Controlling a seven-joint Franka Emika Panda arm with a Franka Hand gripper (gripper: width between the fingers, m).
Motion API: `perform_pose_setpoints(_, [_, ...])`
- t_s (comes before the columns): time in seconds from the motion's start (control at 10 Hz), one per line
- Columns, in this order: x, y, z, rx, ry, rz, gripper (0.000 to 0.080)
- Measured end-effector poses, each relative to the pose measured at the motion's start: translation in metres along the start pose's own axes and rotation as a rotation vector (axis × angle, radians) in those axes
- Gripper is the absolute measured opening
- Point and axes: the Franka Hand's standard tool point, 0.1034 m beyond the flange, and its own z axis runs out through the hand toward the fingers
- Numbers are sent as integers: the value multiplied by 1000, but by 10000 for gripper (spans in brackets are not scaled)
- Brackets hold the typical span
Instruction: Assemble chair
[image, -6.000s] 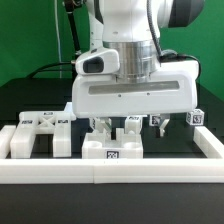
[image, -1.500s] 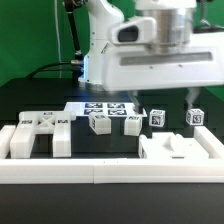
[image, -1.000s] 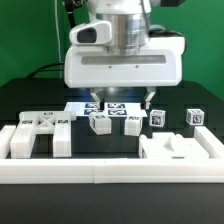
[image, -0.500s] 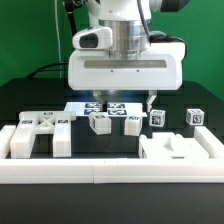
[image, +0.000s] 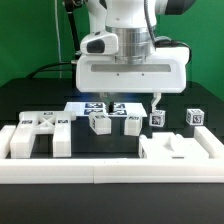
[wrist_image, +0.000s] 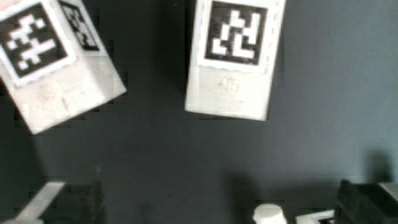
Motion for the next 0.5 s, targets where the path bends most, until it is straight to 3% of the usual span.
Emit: perform_pose_setpoints(0.5, [-9, -2, 6, 13, -305, -98, 649])
